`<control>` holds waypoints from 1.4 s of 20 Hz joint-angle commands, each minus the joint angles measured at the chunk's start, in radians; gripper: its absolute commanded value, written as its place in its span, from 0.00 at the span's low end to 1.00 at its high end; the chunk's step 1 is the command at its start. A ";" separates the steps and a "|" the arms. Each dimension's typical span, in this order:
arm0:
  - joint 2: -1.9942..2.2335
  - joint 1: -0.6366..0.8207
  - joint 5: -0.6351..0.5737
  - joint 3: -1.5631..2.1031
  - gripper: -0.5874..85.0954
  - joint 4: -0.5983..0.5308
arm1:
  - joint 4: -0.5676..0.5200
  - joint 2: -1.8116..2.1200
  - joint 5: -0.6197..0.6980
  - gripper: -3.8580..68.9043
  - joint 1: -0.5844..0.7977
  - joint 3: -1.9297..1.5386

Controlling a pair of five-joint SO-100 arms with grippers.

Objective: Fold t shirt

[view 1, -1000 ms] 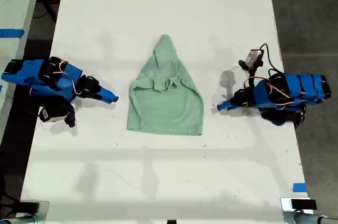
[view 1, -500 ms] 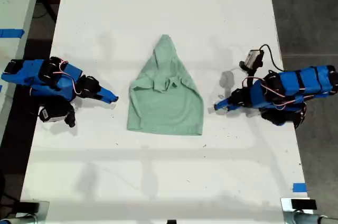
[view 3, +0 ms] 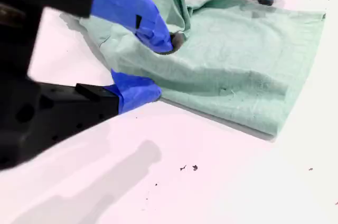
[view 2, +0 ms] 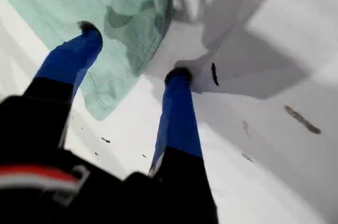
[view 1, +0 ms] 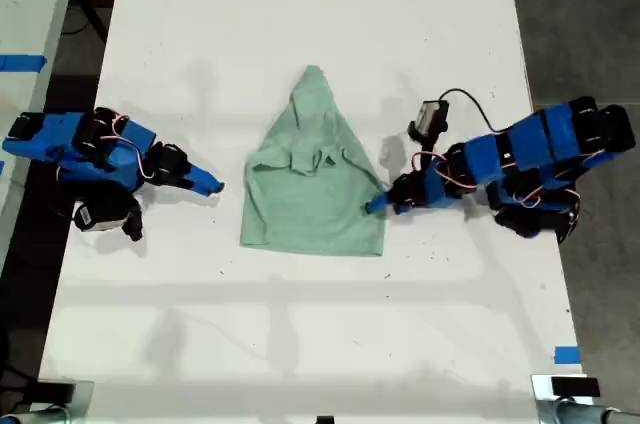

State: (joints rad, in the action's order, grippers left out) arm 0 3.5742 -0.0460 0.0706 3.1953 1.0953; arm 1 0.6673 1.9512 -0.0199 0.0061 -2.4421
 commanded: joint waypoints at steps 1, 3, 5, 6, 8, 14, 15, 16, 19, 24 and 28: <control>0.009 -0.005 0.015 0.008 0.14 0.003 | -0.038 -0.107 0.018 0.41 -0.005 0.071; 0.009 -0.003 0.015 0.008 0.14 0.003 | -0.029 -0.161 0.015 0.14 -0.005 0.120; 0.009 -0.003 0.015 0.008 0.14 0.003 | -0.012 -0.192 0.015 0.06 -0.005 0.155; 0.009 -0.003 0.015 0.008 0.14 0.003 | 0.021 -0.201 0.015 0.06 -0.005 0.184; 0.009 -0.003 0.015 0.008 0.14 0.003 | 0.115 -0.207 0.018 0.06 -0.006 0.256; 0.009 -0.003 0.015 0.008 0.14 0.003 | 0.494 -0.241 0.150 0.06 0.002 0.672; 0.009 -0.003 0.015 0.008 0.14 0.003 | 0.546 -0.262 0.175 0.06 0.002 0.765; 0.009 -0.003 0.015 0.008 0.14 0.003 | 0.592 -0.295 0.199 0.06 0.002 0.864; 0.009 -0.003 0.015 0.008 0.14 0.003 | 0.687 -0.449 0.265 0.06 -0.005 1.164; 0.009 -0.003 0.015 0.008 0.14 0.003 | 0.710 -0.699 0.351 0.06 0.002 1.517; 0.009 -0.002 0.015 0.008 0.14 0.003 | 0.606 -0.765 0.388 0.06 0.006 1.523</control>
State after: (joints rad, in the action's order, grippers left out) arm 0 3.5742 -0.0460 0.0706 3.1953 1.0953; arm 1 1.3284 1.1812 0.3467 0.0092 -0.9986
